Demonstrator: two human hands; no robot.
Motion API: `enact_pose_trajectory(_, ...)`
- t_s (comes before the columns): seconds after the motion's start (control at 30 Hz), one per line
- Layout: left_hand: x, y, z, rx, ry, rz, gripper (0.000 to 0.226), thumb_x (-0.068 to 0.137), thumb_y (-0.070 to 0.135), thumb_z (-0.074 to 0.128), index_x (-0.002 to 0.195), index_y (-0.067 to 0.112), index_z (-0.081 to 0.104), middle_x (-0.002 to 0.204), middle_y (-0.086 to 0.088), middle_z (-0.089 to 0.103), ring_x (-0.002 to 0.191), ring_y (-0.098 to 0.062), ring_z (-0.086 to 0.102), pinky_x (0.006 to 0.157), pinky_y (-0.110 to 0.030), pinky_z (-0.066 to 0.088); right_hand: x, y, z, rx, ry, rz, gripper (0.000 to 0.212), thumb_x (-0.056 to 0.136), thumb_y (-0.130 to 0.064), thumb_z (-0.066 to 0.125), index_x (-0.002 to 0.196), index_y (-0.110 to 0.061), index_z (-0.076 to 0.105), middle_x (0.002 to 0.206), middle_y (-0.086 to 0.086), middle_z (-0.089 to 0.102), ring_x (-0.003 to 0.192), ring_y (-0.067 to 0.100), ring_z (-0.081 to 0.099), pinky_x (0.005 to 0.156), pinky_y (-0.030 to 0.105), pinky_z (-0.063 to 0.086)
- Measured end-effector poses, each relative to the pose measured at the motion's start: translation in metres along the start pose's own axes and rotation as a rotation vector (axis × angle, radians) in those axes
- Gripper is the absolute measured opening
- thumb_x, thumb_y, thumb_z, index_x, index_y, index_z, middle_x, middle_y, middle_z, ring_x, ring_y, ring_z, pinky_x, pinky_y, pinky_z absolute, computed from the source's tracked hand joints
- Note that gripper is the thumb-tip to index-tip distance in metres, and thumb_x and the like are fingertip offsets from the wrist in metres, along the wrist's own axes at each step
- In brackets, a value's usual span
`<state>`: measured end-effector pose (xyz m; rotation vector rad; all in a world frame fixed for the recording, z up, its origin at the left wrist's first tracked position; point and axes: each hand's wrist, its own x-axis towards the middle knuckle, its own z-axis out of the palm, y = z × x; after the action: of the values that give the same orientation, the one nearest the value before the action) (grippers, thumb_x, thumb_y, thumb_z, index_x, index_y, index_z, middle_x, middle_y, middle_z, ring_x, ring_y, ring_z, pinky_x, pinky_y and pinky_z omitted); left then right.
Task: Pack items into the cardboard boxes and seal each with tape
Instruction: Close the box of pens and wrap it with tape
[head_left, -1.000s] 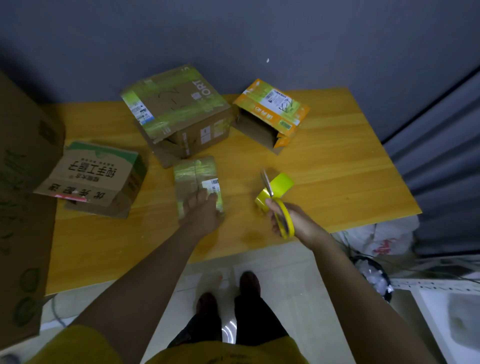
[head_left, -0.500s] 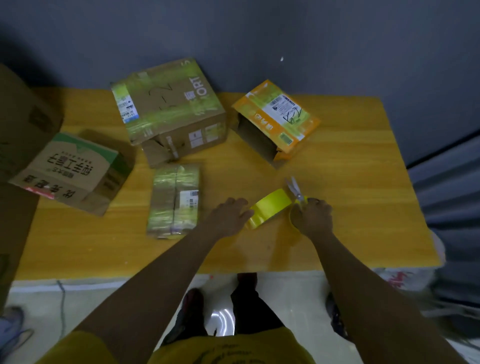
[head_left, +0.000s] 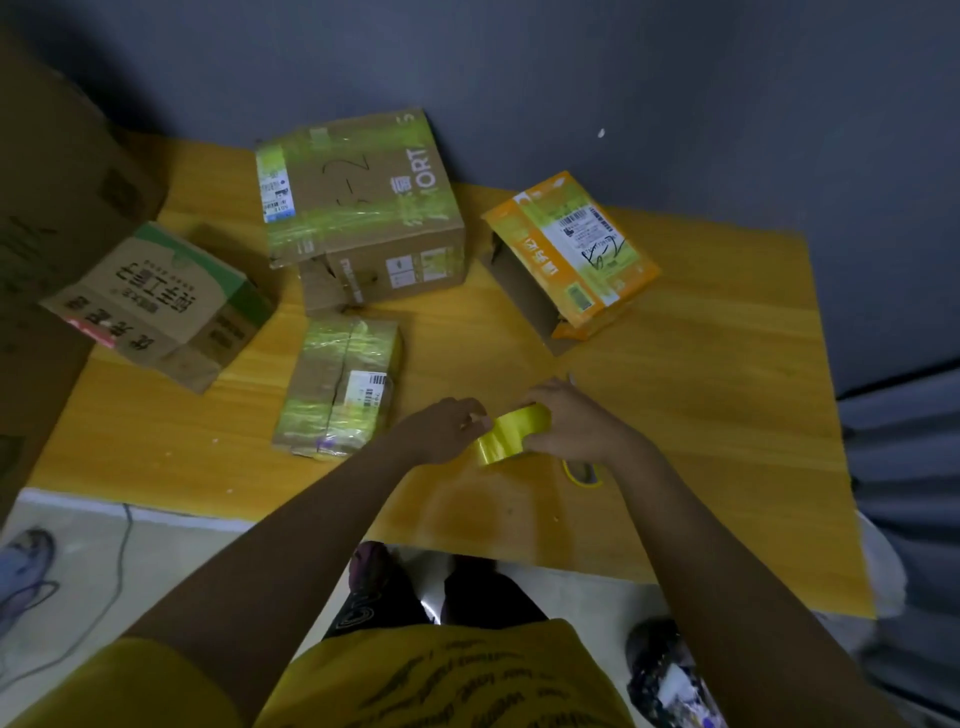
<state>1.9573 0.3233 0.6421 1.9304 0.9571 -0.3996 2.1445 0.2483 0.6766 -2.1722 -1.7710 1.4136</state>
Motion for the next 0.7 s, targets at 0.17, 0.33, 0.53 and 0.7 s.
enact_pose_trajectory(0.17, -0.004, -0.024, -0.015, -0.047, 0.393, 0.003, 0.034, 0.101, 0.029, 0.043, 0.128, 0.011, 0.056, 0.125, -0.014, 0.054, 0.115, -0.031, 0.051, 0.093, -0.034, 0.038, 0.005, 0.003, 0.018, -0.258, 0.268, -0.032, 0.038, 0.087, -0.029, 0.069, 0.120, -0.019, 0.054, 0.126, 0.001, 0.047, 0.124, 0.024, 0.037, 0.094, 0.040, 0.041)
enact_pose_trajectory(0.33, -0.017, -0.057, -0.028, 0.092, 0.565, -0.075, 0.031, 0.097, 0.017, 0.046, 0.127, 0.014, 0.056, 0.131, -0.009, 0.046, 0.125, -0.031, 0.033, 0.104, -0.040, 0.028, 0.025, 0.000, 0.058, -0.439, 0.418, 0.192, 0.044, 0.093, -0.032, 0.060, 0.132, -0.019, 0.045, 0.134, 0.004, 0.046, 0.132, 0.027, 0.034, 0.099, 0.047, 0.038)
enact_pose_trajectory(0.53, -0.031, -0.103, -0.042, 0.152, 0.586, -0.094, 0.034, 0.095, 0.017, 0.047, 0.129, 0.017, 0.055, 0.130, -0.012, 0.044, 0.125, -0.033, 0.033, 0.103, -0.043, 0.025, 0.033, -0.034, 0.109, -0.269, 0.816, 0.085, 0.048, 0.070, -0.009, 0.063, 0.117, -0.006, 0.059, 0.112, 0.017, 0.055, 0.109, 0.038, 0.049, 0.090, 0.045, 0.043)
enact_pose_trajectory(0.7, -0.040, -0.141, -0.047, 0.292, 0.552, 0.037, 0.052, 0.093, 0.038, 0.023, 0.136, 0.018, 0.047, 0.143, -0.010, 0.036, 0.133, -0.029, 0.026, 0.104, -0.048, 0.025, 0.068, -0.102, 0.148, 0.896, 0.392, 0.206, 0.053, 0.092, -0.038, 0.060, 0.135, -0.010, 0.047, 0.129, 0.008, 0.054, 0.114, 0.021, 0.054, 0.095, 0.035, 0.046)
